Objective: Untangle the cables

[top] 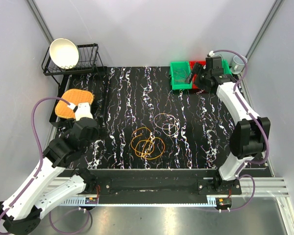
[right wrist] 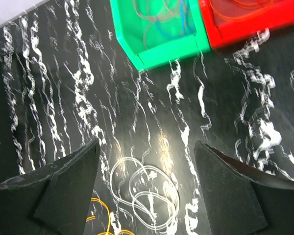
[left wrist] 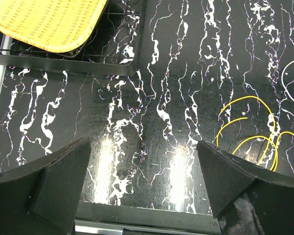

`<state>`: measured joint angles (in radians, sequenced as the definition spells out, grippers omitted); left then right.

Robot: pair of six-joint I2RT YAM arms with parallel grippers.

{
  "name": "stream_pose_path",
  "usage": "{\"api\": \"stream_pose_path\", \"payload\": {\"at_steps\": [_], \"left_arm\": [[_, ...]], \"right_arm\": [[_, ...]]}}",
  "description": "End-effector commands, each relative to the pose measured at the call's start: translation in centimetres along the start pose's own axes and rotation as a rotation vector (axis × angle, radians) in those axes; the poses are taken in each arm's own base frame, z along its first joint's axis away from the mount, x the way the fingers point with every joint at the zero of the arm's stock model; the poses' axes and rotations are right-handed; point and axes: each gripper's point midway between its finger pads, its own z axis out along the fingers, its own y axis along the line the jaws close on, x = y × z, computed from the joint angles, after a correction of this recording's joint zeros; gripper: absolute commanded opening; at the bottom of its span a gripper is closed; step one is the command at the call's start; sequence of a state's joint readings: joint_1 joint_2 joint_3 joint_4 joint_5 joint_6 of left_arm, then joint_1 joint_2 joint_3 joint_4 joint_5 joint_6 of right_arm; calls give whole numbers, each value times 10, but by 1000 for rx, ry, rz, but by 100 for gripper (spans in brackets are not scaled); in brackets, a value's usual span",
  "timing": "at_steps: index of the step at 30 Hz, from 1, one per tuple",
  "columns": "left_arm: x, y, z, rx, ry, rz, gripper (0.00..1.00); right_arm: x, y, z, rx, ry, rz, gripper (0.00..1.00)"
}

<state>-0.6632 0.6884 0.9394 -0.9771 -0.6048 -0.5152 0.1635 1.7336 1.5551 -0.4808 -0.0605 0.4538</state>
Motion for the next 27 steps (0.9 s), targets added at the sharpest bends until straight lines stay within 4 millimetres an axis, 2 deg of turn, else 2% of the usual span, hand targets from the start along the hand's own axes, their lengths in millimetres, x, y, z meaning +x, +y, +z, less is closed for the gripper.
{"api": "stream_pose_path", "payload": {"at_steps": [1,3,4,5,6,7,9,10,11,13,20,22,25,26,27], "left_arm": [[-7,-4,0,23,-35,-17,93],[-8,-3,-1,27,-42,-19,93],[-8,-3,-1,29,-45,-23,93],[-9,-3,-2,30,-47,-22,93],[-9,-3,-2,32,-51,-24,93],[-10,-3,-3,33,-55,-25,93],[-9,-3,-3,34,-51,-23,93],[-9,-4,-3,37,-50,-25,92],[-9,-3,-3,38,-51,-26,92],[-9,-5,-3,42,-47,-22,93],[-5,-24,3,86,24,-18,90],[0,-37,7,122,60,-46,89],[12,-64,23,166,117,-53,85],[18,-77,31,178,136,-38,83],[21,-85,33,190,144,-36,83]], "right_arm": [[-1,-6,-31,67,15,4,84],[-18,-19,-41,166,-66,40,86],[-32,-38,-45,281,-170,118,99],[-29,-51,-49,337,-192,173,100],[-4,-69,-39,377,-136,179,100],[17,-46,-29,200,2,123,100],[33,-25,-27,10,114,100,94],[35,-12,-34,-61,123,119,93],[41,-10,-30,-105,101,130,94],[36,4,-42,-177,54,153,96],[56,-3,-52,-138,149,89,96],[63,-7,-57,-114,156,67,97],[80,-13,-61,-98,179,55,97],[93,-12,-60,-91,207,47,97],[98,-14,-60,-74,208,45,97]]}}
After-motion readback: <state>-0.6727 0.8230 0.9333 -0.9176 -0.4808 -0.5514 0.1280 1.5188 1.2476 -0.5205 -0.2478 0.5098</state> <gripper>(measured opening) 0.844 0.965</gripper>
